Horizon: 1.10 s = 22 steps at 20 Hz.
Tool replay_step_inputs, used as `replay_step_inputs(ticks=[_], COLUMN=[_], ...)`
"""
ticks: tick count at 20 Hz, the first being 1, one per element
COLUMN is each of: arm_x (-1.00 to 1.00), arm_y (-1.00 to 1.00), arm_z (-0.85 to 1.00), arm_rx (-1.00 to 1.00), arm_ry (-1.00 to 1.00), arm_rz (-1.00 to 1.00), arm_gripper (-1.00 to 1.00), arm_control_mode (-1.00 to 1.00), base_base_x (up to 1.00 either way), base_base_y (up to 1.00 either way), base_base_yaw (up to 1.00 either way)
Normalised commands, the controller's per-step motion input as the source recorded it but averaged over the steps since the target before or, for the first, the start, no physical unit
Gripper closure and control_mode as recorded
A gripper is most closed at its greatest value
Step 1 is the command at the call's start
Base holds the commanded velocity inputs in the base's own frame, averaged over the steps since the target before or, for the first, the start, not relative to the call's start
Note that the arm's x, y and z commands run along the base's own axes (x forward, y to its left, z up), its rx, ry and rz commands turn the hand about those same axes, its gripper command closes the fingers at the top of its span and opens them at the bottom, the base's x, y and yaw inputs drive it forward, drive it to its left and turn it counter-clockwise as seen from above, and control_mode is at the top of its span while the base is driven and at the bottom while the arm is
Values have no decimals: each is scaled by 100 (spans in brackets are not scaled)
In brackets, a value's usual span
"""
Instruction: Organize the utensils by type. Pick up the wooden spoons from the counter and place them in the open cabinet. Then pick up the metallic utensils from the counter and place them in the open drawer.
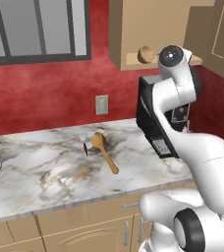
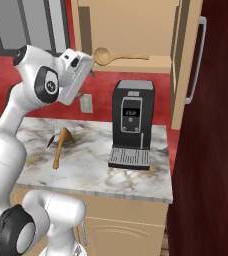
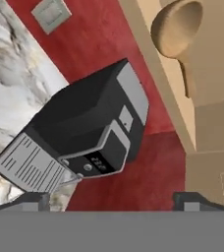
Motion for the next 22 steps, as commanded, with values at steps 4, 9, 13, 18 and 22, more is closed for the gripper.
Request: replay_step_inputs(ticks=[4, 9, 13, 18, 22], arm_x=[-57, -67, -58, -50, -26], arm_y=[16, 26, 36, 45, 49], arm_z=[-7, -5, -24, -42, -50], arm_rx=[28, 33, 28, 15, 10], arm_ry=[0, -7, -7, -10, -8], arm_rz=[-45, -27, -26, -17, -7], arm_gripper=[-100, -100, -100, -100, -100], arm_control_mode=[-100, -100, -100, -100, -100], base_base_x=[0, 0, 0, 0, 0], base_base_y=[0, 0, 0, 0, 0], base_base_yaw=[0, 0, 0, 0, 0])
